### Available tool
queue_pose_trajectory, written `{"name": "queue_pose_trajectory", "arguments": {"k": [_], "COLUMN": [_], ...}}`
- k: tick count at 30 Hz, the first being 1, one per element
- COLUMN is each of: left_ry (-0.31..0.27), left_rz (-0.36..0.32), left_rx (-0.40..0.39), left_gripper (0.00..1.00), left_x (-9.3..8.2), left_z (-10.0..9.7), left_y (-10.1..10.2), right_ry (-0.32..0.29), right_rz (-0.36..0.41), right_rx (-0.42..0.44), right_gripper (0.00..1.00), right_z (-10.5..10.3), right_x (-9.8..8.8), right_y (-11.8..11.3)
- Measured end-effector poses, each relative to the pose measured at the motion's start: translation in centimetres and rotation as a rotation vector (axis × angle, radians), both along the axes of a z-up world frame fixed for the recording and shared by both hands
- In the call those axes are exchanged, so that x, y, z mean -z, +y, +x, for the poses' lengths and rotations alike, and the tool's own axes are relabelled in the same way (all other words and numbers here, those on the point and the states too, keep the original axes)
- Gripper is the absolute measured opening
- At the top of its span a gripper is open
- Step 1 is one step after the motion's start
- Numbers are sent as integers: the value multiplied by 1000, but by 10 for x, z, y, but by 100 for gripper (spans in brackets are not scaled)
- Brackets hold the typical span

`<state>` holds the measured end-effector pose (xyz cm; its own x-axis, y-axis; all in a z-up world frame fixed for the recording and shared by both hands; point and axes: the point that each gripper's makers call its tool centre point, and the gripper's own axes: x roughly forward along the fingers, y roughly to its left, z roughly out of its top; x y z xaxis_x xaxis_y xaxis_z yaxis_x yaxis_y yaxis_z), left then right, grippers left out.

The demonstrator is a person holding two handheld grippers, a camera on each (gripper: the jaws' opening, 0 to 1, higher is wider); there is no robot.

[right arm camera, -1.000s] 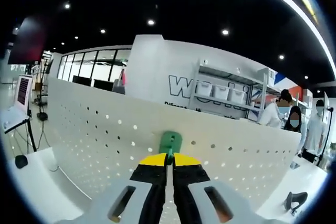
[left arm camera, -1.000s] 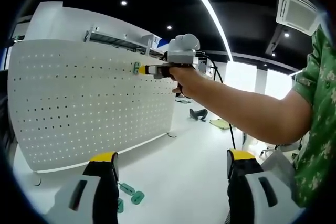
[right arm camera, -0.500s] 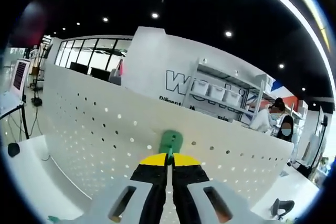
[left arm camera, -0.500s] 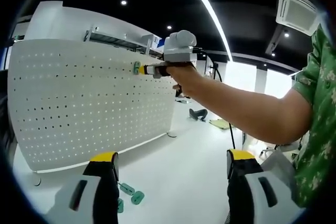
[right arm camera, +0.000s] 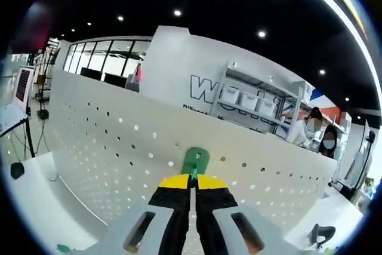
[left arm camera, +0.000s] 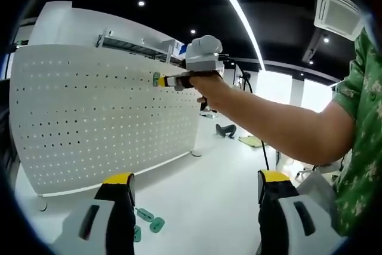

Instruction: Insert the hook assembly into the mounting plate slot until the hook locks in place.

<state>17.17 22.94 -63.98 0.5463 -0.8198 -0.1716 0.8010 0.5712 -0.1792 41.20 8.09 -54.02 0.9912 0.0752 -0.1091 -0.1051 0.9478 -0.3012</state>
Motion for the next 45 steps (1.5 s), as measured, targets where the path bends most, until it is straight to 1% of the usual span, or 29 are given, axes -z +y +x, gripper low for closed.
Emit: {"name": "queue_pose_trajectory", "arguments": {"k": [3, 6, 8, 9, 11, 14, 28, 33, 36, 40, 43, 45], "left_ry": [2, 3, 1, 2, 1, 2, 1, -1, -4, -6, -7, -7], "left_rz": [2, 3, 2, 3, 2, 4, 6, 5, 4, 3, 3, 3], "left_rx": [1, -1, 0, 0, 1, 2, 3, 3, 3, 3, 1, 0], "left_gripper": [87, 87, 87, 87, 87, 87, 87, 87, 87, 87, 87, 87], "left_x": [1, 1, 1, 1, 1, 1, 0, 0, -1, -2, -2, -2], "left_z": [0, 1, 1, 1, 1, 1, 0, -2, -2, -3, -3, -3], "left_y": [0, 0, 0, 0, -1, -1, -2, -2, -3, -2, -2, -1], "right_ry": [-2, -10, -11, -15, -19, -28, -34, -34, -32, -30, -32, -32], "right_rz": [10, -4, 9, -3, 1, 13, 17, 27, 24, 31, 43, 49], "right_rx": [-4, -3, -11, -10, -13, -16, -25, -31, -32, -37, -46, -50], "right_gripper": [1, 1, 2, 2, 2, 6, 11, 17, 18, 22, 28, 30], "right_z": [0, 1, 1, 0, 0, 1, -3, -6, -8, -9, -10, -11], "right_x": [0, 1, 1, 0, 0, -2, -6, -5, -4, -2, -3, -4], "right_y": [1, 0, 1, 1, 1, -1, -2, -2, -2, -2, -1, -1]}}
